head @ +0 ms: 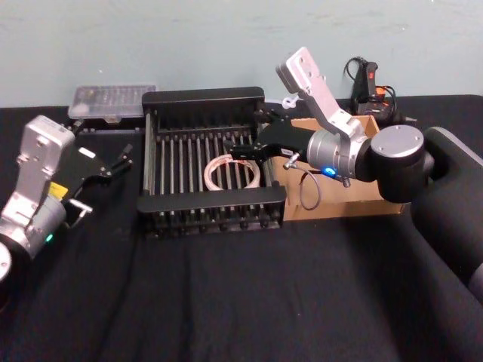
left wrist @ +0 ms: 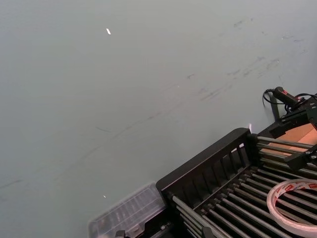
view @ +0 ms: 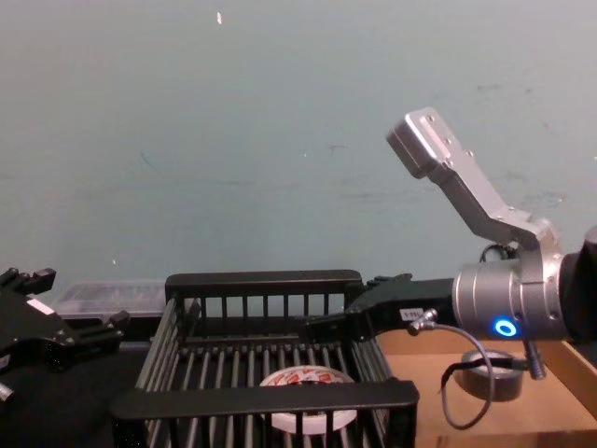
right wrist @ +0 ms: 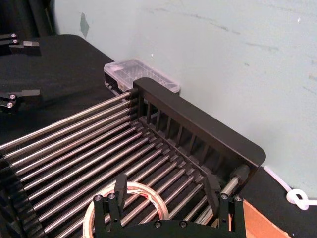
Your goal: Pick up the white tape and place it into the black box , Pick up the silver tape and place it into the brown box.
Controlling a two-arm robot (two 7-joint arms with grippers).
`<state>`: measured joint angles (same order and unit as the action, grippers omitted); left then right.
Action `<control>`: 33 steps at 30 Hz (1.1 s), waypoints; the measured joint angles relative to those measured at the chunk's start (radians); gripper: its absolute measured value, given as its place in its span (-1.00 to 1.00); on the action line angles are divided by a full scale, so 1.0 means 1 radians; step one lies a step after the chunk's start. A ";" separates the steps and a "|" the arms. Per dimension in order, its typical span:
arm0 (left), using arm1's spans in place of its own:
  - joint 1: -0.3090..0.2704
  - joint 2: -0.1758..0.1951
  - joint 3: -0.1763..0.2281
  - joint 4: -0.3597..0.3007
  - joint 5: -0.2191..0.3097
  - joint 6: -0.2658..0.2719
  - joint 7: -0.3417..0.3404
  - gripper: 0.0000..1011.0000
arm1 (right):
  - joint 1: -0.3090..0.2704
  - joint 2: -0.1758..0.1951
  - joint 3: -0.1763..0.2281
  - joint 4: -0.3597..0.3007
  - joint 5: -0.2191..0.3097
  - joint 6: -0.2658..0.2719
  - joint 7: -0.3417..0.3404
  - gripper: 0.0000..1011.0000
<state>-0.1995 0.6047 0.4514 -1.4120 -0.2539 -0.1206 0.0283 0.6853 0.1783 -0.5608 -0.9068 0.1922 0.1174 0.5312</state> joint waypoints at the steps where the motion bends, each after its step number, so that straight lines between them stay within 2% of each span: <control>1: 0.000 0.000 0.000 0.000 0.000 0.000 0.000 0.98 | -0.003 0.001 0.004 -0.005 0.001 -0.003 0.001 0.98; 7: 0.000 0.000 0.000 0.000 0.000 0.000 0.000 0.98 | -0.029 0.016 0.027 -0.051 0.011 -0.021 -0.007 0.98; 14: 0.000 0.000 0.000 0.000 0.000 0.000 0.000 0.98 | -0.080 0.051 0.069 -0.122 0.024 -0.039 -0.048 0.98; 20: 0.000 0.000 0.000 0.000 0.000 0.000 0.000 0.98 | -0.150 0.096 0.121 -0.204 0.031 -0.052 -0.100 0.98; 26: 0.000 0.000 0.000 0.000 0.000 0.000 0.000 0.98 | -0.245 0.145 0.175 -0.306 0.019 -0.079 -0.158 0.98; 33: 0.000 0.000 0.000 0.000 0.000 0.000 0.000 0.98 | -0.338 0.168 0.229 -0.378 0.011 -0.098 -0.205 0.98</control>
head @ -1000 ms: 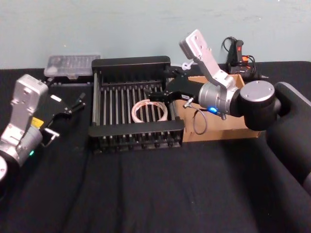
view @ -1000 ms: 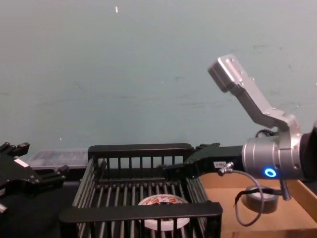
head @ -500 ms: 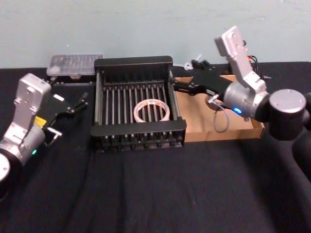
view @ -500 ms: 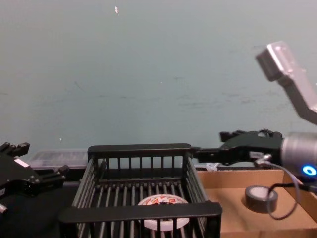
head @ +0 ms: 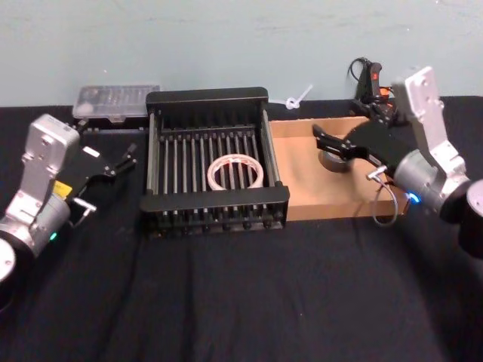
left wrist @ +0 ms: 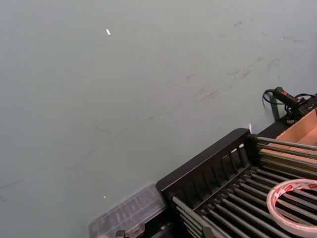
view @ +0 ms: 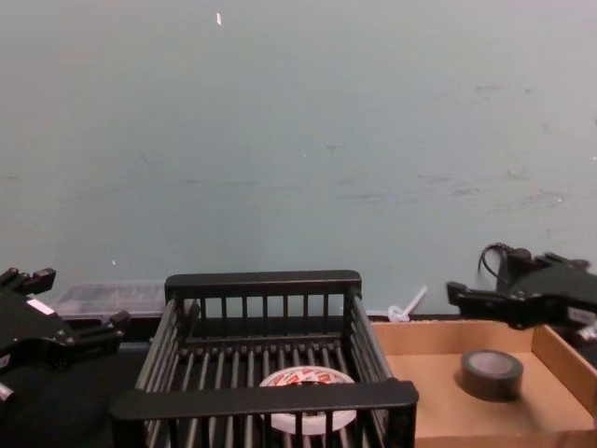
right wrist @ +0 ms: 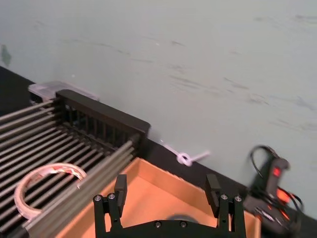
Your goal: Pick up the white tape and place it into the black box , Pick up the silver tape and place it into the brown box.
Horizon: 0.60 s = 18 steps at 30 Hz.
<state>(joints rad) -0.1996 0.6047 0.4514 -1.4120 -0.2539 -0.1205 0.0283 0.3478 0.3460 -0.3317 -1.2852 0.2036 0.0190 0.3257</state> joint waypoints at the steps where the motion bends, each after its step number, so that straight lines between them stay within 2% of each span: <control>1: 0.000 0.000 0.000 0.000 0.000 0.000 0.000 0.98 | -0.010 0.001 0.006 -0.006 0.000 -0.002 -0.006 0.98; 7: 0.000 0.000 0.000 0.000 0.000 0.000 0.000 0.98 | -0.071 -0.002 0.047 -0.034 -0.005 -0.011 -0.044 0.98; 18: 0.000 0.000 0.000 0.000 0.000 0.000 0.000 0.98 | -0.121 -0.021 0.086 -0.039 -0.023 -0.005 -0.068 0.98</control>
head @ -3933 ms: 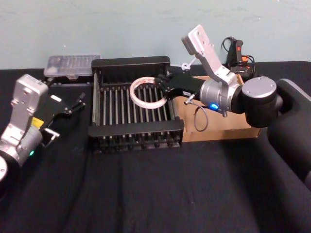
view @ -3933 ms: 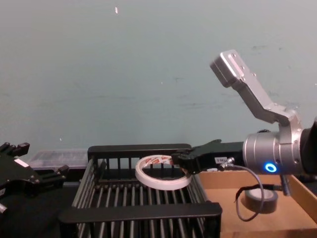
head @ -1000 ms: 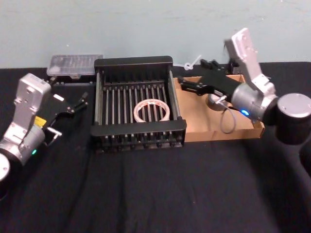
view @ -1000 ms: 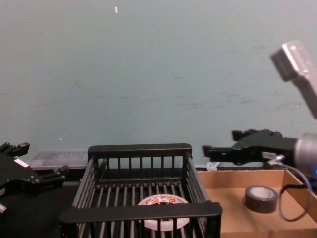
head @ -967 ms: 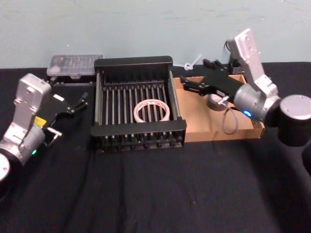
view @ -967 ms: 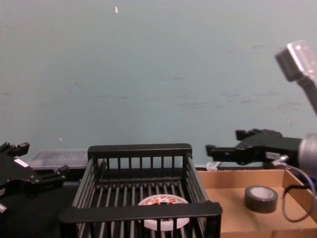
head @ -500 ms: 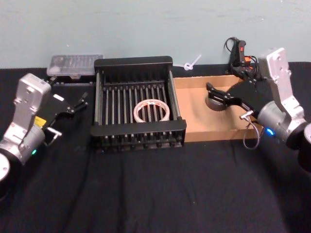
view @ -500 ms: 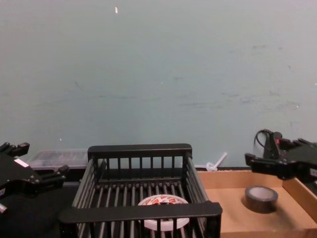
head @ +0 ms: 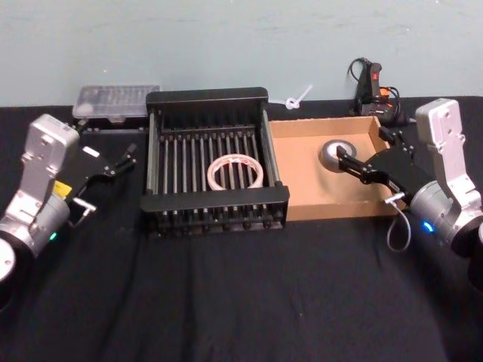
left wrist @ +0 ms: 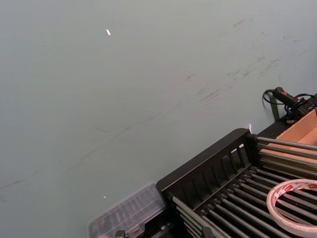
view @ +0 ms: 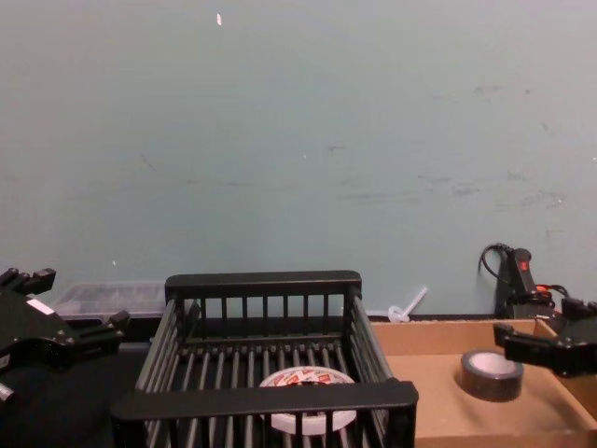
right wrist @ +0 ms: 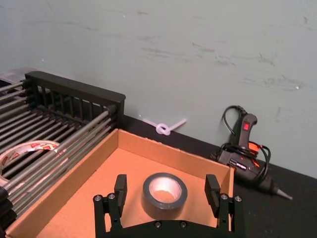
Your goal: Pick up the white tape and place it into the black box , Pick up the silver tape and place it into the brown box.
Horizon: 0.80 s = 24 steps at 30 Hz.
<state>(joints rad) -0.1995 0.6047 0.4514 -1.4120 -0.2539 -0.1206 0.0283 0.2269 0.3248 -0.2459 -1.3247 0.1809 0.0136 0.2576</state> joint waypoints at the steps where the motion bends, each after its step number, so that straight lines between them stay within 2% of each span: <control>1: 0.000 0.000 0.000 0.000 0.000 0.000 0.000 0.98 | -0.002 -0.001 0.002 0.000 -0.002 0.001 -0.001 0.98; 24: 0.000 0.000 0.000 0.000 0.000 0.000 0.000 0.98 | 0.001 0.003 -0.002 0.000 0.001 0.001 0.000 0.98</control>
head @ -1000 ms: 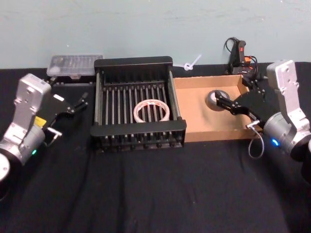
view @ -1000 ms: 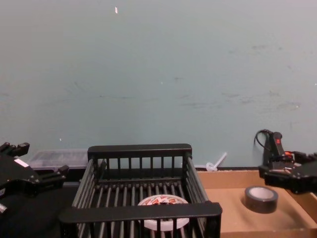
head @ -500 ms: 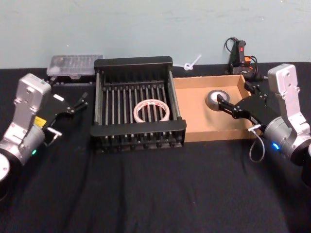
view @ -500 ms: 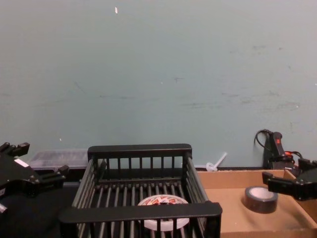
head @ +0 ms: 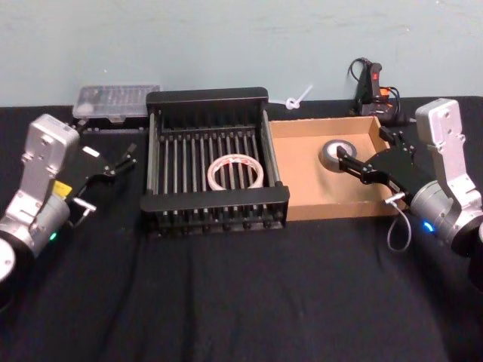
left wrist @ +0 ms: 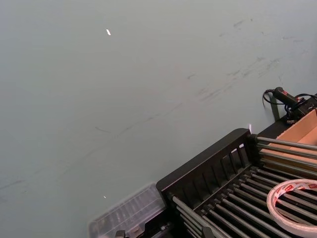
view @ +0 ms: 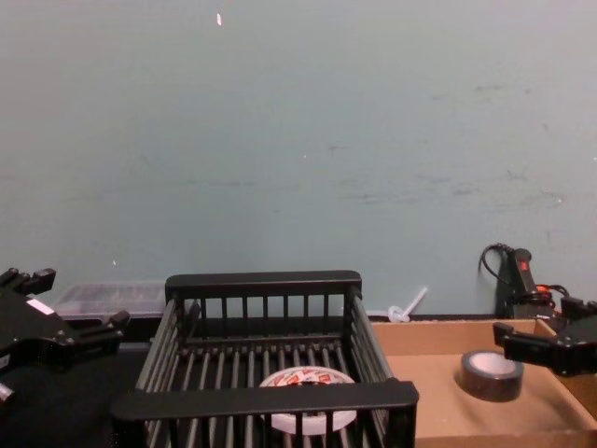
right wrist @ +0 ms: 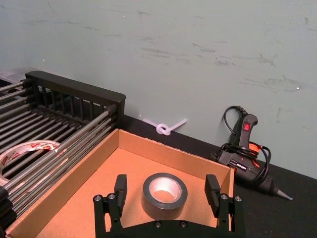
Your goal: Pick up the white tape and place it into the black box , Pick up the silver tape and place it into the brown box.
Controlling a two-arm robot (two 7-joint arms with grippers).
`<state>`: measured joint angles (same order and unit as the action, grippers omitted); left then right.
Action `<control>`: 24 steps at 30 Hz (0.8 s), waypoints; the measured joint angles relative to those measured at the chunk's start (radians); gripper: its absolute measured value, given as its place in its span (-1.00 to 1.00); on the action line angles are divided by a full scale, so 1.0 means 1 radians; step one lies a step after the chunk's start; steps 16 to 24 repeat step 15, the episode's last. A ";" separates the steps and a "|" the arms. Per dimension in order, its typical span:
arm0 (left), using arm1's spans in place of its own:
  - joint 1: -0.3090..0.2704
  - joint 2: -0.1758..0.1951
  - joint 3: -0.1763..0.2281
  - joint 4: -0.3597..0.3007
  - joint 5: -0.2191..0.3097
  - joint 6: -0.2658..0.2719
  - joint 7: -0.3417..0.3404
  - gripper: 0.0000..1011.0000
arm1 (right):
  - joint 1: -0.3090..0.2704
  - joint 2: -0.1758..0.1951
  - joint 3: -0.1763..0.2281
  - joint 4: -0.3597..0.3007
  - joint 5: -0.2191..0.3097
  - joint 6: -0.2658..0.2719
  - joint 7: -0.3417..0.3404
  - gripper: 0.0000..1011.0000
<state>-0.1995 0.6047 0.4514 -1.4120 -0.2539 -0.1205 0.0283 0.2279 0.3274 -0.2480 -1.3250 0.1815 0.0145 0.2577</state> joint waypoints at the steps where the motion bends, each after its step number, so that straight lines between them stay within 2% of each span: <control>1: 0.000 0.000 0.000 0.000 0.000 0.000 0.000 0.98 | 0.000 0.000 0.000 0.000 0.000 0.000 0.000 0.98; 24: 0.000 0.000 0.000 0.000 0.000 0.000 0.000 0.98 | 0.001 0.001 -0.001 0.000 0.001 0.000 0.001 0.98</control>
